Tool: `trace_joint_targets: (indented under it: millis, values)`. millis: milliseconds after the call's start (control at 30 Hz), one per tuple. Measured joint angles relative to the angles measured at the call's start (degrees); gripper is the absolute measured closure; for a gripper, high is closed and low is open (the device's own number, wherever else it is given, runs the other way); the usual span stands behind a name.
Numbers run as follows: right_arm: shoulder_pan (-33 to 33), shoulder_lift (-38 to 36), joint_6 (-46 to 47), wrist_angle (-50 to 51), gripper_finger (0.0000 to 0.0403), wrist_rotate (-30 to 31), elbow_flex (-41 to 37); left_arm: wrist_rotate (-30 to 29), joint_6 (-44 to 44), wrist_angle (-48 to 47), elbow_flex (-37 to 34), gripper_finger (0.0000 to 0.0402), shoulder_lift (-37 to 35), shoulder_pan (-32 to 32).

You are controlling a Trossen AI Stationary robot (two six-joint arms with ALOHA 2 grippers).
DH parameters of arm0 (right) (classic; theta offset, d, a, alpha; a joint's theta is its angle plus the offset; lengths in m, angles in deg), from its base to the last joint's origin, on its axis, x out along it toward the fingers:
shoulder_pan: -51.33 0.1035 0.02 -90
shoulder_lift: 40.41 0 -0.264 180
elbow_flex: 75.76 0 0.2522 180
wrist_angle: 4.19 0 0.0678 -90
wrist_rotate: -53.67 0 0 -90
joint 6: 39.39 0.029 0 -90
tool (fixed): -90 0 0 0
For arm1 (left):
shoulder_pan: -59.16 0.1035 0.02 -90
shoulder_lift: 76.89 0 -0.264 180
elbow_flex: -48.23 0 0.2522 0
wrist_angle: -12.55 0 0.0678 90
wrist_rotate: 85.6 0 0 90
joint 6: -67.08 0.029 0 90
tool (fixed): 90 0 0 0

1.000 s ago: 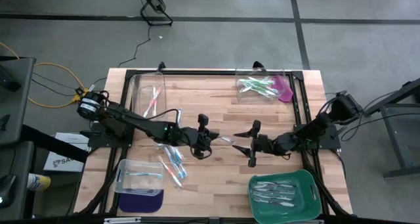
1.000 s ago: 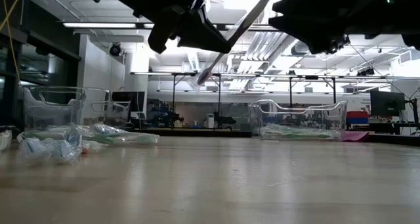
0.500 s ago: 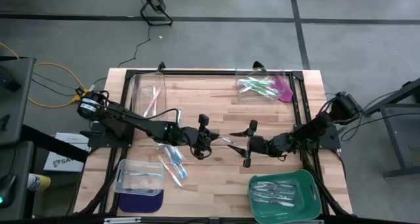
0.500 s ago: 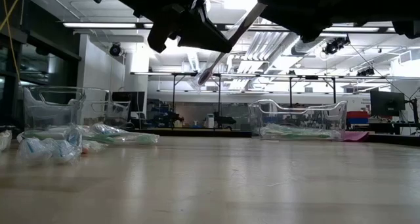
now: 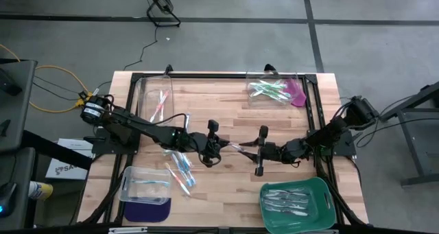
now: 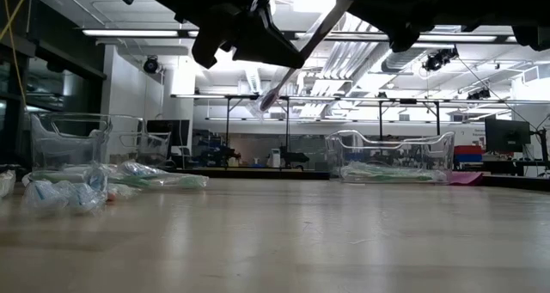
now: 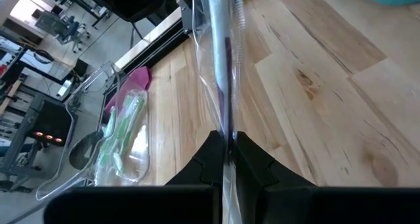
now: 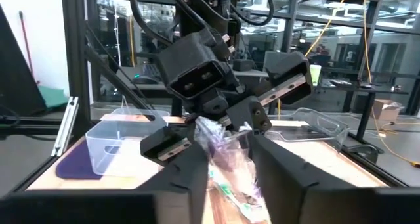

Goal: Pick & Place Toothbrushes
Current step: Put the violet toothbrush into the green bin

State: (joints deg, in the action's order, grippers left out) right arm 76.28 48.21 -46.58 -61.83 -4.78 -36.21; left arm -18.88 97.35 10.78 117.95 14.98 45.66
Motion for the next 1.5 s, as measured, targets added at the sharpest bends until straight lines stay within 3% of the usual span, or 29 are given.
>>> trace_joint_targets:
  millis: [200, 367, 800, 1033, 1233, 1500]
  values:
    - [-0.04, -0.04, -0.66, -0.21, 0.0382, -0.02, 0.0, 0.17, -0.22, -0.43, -0.03, 0.0387, 0.0, -0.04]
    - [-0.02, -0.06, -0.29, -0.29, 0.0379, 0.22, 0.0, 0.24, 0.62, -0.37, -0.04, 0.0364, 0.0, -0.02]
    - [0.02, -0.07, 1.4, 0.62, 0.0383, 3.33, 0.0, -1.41, 6.62, -2.02, 0.02, 0.0351, 0.0, -0.03]
    - [0.07, -0.07, 1.76, 0.62, 0.0383, 4.91, 0.0, -5.73, 7.47, -4.61, 0.07, 0.0279, -0.14, -0.11]
    - [0.74, -0.5, 1.8, 0.91, 0.0383, 6.59, 0.0, -6.47, 5.54, -9.76, 0.03, 0.0225, -3.9, -0.31]
    - [2.4, -3.94, 2.26, 3.63, 0.0383, 9.02, 0.0, -9.9, 0.52, -24.39, -0.01, 0.022, -11.59, -2.71]
